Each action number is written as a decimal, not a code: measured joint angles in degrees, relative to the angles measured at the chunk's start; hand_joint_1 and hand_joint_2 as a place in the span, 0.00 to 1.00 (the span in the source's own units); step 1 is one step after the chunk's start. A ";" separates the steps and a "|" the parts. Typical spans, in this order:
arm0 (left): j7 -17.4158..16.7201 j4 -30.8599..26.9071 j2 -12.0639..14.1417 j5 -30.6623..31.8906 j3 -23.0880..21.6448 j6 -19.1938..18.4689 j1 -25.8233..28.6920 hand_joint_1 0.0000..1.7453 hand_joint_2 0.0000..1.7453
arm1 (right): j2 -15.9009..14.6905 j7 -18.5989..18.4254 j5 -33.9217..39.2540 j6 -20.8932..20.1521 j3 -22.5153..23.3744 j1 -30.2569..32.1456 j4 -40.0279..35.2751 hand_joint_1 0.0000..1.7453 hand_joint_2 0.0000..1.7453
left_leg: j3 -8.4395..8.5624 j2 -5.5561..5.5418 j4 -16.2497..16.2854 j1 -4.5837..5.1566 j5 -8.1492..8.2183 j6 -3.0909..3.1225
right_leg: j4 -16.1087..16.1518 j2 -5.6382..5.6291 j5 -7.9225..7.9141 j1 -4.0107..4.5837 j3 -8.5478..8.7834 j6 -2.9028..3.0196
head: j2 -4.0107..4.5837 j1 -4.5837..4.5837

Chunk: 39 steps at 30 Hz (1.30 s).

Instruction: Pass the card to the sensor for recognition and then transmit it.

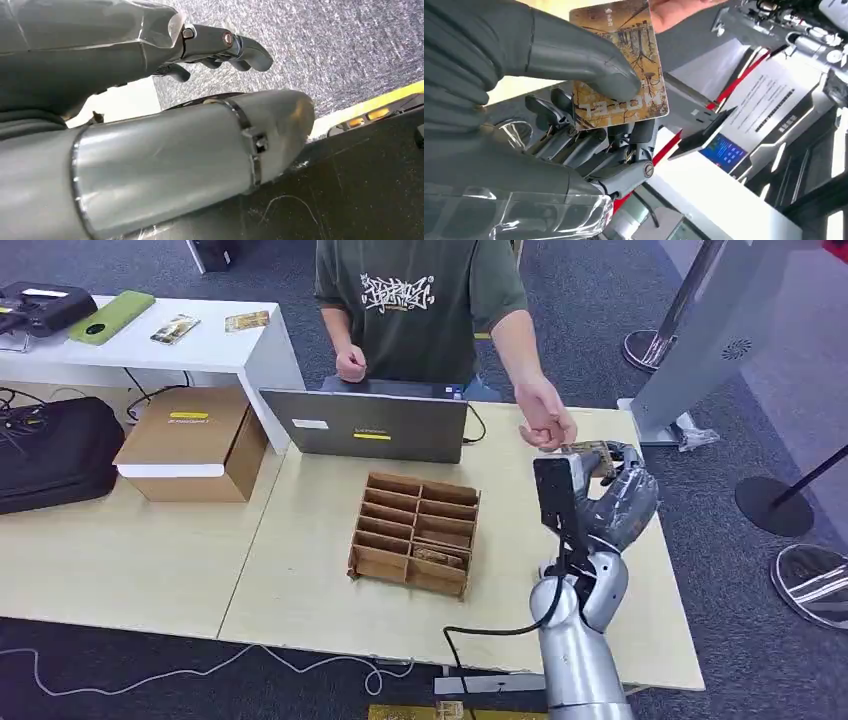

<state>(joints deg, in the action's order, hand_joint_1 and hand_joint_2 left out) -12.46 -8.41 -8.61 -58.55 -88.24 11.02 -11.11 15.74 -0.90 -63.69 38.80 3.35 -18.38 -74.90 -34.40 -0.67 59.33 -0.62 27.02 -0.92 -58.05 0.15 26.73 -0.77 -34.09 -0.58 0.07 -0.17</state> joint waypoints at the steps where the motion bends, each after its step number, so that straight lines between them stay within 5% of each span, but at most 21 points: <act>1: 0.00 0.00 -0.04 0.41 0.00 0.02 -0.01 0.00 0.00 | 0.17 -0.09 -0.45 0.00 0.48 -0.55 0.24 1.00 1.00 | 0.01 0.00 0.00 0.00 0.00 0.00 | 0.00 0.00 0.00 0.00 0.00 0.00 | 0.00 -0.02; 21: -2.10 0.00 -1.64 13.75 0.00 -2.54 -1.39 0.00 0.00 | 2.49 -4.55 -20.05 0.00 1.11 -17.36 8.61 1.00 1.00 | -0.09 -0.16 0.03 0.00 -0.02 0.00 | -0.01 0.18 -0.04 -0.01 0.00 -0.05 | 0.00 0.00; 25: -2.53 0.00 -2.14 17.46 0.00 -3.28 -1.84 0.00 0.00 | 2.45 -8.95 -25.81 0.00 0.33 -20.91 12.12 1.00 1.00 | -0.09 -0.14 0.04 0.00 -0.02 0.00 | -0.01 0.16 -0.04 -0.01 -0.03 -0.06 | 0.00 -0.02; 31: -3.04 0.00 -2.60 21.14 0.00 -4.48 -2.46 0.00 0.00 | -0.09 -21.69 -26.45 0.00 -9.63 -27.50 22.19 1.00 1.00 | -0.07 0.02 0.03 0.00 -0.01 0.00 | -0.02 -0.05 -0.05 0.00 -0.10 -0.05 | 0.00 0.00; 39: -3.04 0.00 -2.82 22.42 0.00 -4.81 -2.85 0.00 0.00 | -2.21 -25.31 -26.25 0.00 -20.22 -33.63 34.45 1.00 1.00 | -0.04 0.02 0.05 -0.01 -0.03 -0.01 | -0.03 -0.06 -0.08 0.00 -0.11 -0.03 | 0.00 0.00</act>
<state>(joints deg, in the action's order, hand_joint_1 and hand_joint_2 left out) -15.50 -8.41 -11.43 -36.13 -88.24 6.21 -13.96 13.53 -26.21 -89.94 38.80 -16.88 -52.01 -40.45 -34.45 -0.65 59.38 -0.63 26.99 -0.93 -58.08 0.09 26.65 -0.77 -34.19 -0.60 0.07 -0.17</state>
